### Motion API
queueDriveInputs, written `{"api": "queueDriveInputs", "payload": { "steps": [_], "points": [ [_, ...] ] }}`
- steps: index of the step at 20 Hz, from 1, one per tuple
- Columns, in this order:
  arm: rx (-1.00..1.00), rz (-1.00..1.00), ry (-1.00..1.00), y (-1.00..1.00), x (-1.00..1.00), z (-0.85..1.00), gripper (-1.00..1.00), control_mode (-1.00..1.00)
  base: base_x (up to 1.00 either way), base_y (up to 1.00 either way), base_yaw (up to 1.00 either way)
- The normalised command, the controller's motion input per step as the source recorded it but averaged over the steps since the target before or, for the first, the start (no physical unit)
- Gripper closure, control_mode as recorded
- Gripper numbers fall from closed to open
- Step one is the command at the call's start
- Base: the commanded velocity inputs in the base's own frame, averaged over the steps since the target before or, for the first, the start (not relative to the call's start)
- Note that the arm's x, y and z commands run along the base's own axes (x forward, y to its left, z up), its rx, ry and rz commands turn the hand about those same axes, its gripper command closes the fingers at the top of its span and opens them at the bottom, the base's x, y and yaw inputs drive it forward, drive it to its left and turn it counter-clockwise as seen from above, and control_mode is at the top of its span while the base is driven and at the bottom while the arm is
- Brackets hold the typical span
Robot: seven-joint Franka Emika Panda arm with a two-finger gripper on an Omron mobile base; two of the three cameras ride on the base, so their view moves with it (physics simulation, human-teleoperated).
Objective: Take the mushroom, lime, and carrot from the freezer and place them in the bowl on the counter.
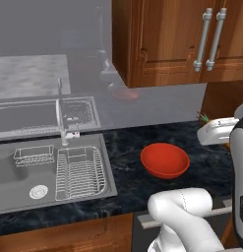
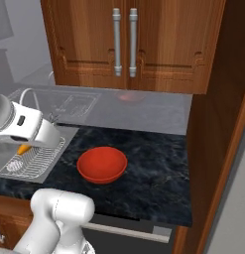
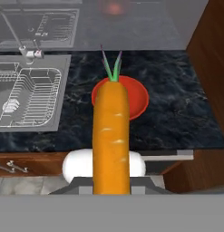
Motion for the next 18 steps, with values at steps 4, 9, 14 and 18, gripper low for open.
{"api": "queueDriveInputs", "payload": {
  "steps": [4, 9, 14, 18],
  "points": [
    [0.0, 0.0, 0.0, 0.0, 0.0, 0.0, 1.0, 1.0, 0.5, 0.0, 0.0],
    [0.0, 0.0, 0.01, 0.0, 0.15, -0.16, 1.0, -1.0, 0.26, 0.0, 0.0],
    [0.0, 0.0, 0.04, -0.01, 0.41, -0.74, 1.0, -1.0, 0.0, 0.0, 0.0],
    [0.0, 0.0, 0.08, 0.0, 0.5, -0.84, 1.0, -1.0, 0.0, 0.0, 0.0]
  ]
}}
